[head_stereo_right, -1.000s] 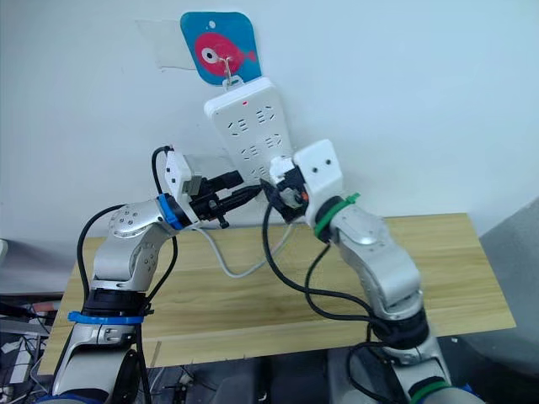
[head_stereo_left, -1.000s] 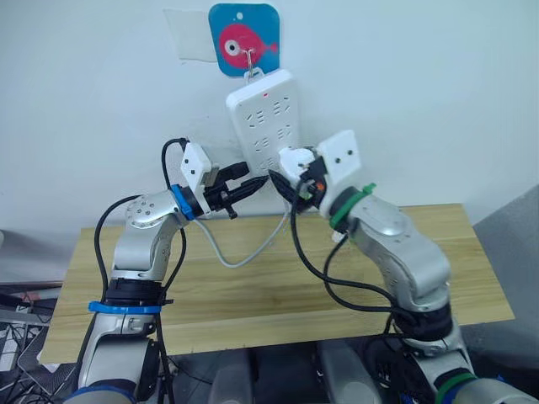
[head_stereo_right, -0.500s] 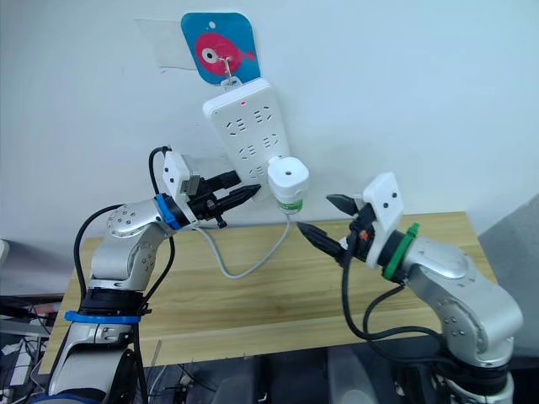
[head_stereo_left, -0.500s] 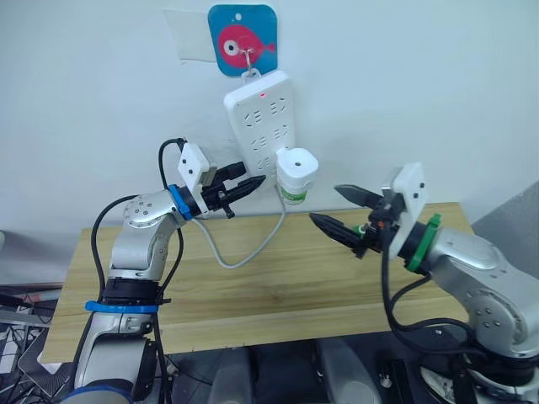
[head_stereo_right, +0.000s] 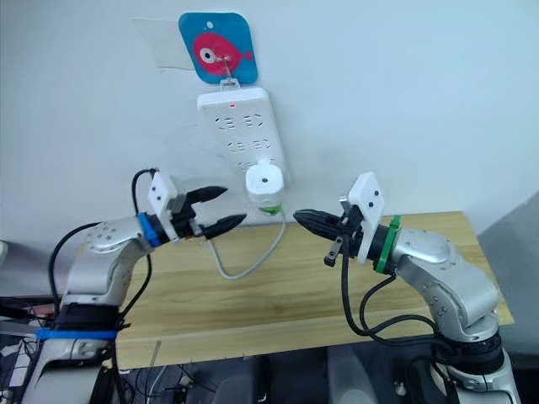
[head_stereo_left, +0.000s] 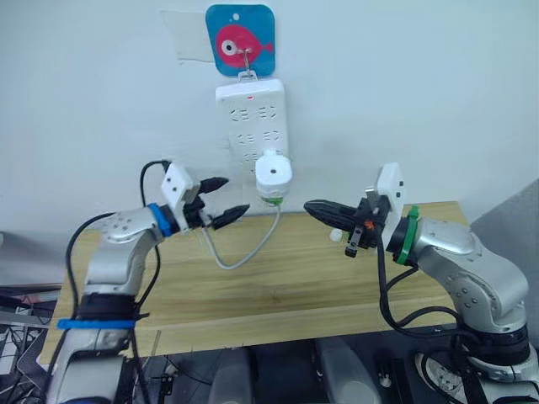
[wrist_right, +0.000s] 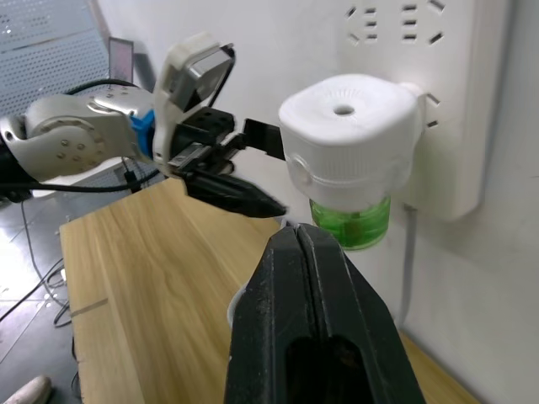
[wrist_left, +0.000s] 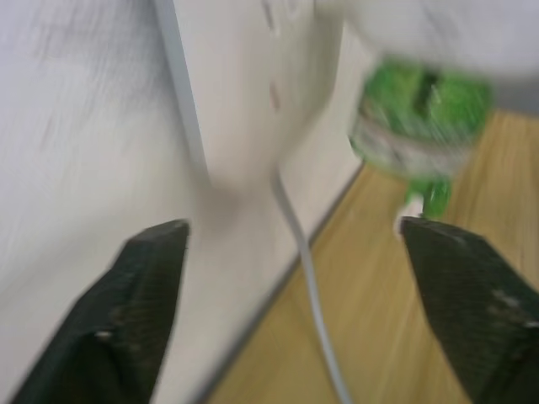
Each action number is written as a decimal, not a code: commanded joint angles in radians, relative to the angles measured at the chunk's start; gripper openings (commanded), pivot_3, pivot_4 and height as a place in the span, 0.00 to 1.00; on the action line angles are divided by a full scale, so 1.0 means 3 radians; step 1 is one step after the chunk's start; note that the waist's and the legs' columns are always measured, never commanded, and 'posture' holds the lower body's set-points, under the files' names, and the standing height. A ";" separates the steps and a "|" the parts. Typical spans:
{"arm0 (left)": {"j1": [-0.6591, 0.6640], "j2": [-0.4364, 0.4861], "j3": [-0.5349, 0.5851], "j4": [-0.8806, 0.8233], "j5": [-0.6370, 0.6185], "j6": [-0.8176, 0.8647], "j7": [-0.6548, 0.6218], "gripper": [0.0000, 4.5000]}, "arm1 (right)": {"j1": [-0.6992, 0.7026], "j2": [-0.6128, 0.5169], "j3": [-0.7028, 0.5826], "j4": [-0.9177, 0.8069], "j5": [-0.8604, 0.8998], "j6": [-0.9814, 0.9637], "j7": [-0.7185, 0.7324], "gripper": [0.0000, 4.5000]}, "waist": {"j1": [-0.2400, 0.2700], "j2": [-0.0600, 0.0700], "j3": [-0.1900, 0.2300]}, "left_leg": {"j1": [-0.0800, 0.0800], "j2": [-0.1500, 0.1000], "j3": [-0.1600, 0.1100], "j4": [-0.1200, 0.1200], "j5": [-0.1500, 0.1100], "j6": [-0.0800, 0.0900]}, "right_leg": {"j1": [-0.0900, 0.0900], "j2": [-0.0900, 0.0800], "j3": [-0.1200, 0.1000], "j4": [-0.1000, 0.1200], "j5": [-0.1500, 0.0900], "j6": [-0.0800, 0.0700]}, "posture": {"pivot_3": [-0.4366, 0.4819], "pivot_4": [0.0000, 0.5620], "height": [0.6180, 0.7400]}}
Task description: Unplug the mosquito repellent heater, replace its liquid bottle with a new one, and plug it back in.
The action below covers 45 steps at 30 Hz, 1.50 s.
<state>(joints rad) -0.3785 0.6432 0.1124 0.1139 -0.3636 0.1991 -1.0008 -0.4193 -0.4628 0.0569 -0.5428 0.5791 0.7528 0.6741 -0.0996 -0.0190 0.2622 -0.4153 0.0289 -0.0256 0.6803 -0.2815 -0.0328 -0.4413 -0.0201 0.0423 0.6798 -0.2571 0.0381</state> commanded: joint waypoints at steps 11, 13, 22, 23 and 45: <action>0.0665 0.0166 0.0312 -0.1959 -0.0737 0.0572 0.0272 1.00 | -0.0268 0.0232 0.0482 0.0280 -0.0436 -0.0462 -0.0051 0.00 | 0.0223 -0.0011 -0.0007 | 0.0001 -0.0002 -0.0004 0.0004 0.0009 -0.0015 | 0.0004 -0.0006 -0.0006 0.0007 0.0002 -0.0003 | 0.49 0.35 1.00; 0.0660 0.0172 0.0288 -0.2024 -0.0746 0.0599 0.0299 1.00 | -0.0279 0.0255 0.0484 0.0346 -0.0526 -0.0501 -0.0110 0.00 | 0.0228 -0.0012 -0.0009 | 0.0002 -0.0004 -0.0003 0.0004 0.0011 -0.0017 | 0.0005 -0.0002 -0.0009 0.0008 0.0005 -0.0007 | 0.49 0.35 1.00; 0.0683 0.0226 0.0285 -0.2016 -0.0758 0.0613 0.0272 1.00 | -0.0315 0.0305 0.0368 0.0479 -0.0650 -0.0534 -0.0249 0.00 | 0.0228 -0.0015 -0.0012 | 0.0002 -0.0004 -0.0001 0.0004 0.0014 -0.0021 | 0.0003 0.0005 -0.0011 0.0008 0.0008 -0.0010 | 0.48 0.35 1.00; 0.0677 0.0236 0.0280 -0.1998 -0.0757 0.0617 0.0264 1.00 | -0.0323 0.0317 0.0366 0.0479 -0.0647 -0.0531 -0.0251 0.00 | 0.0227 -0.0015 -0.0012 | 0.0002 -0.0004 -0.0001 0.0004 0.0014 -0.0021 | 0.0003 0.0005 -0.0010 0.0008 0.0008 -0.0010 | 0.47 0.35 1.00; 0.0706 0.0237 0.0258 -0.1971 -0.0771 0.0645 0.0231 1.00 | -0.0342 0.0439 0.0222 0.0470 -0.0750 -0.0442 -0.0554 0.00 | 0.0223 -0.0017 -0.0013 | 0.0002 -0.0004 -0.0001 0.0005 0.0017 -0.0022 | 0.0004 0.0004 -0.0012 0.0012 0.0009 -0.0013 | 0.46 0.36 1.00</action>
<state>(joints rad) -0.1676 0.7070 0.1831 -0.4609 -0.5758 0.3935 -0.9288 -0.5037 -0.3386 0.1796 -0.3784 0.3734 0.6331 0.5661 -0.0325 -0.0241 0.2582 -0.4147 0.0277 -0.0260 0.6818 -0.2764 -0.0396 -0.4400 -0.0188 0.0386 0.6837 -0.2542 0.0341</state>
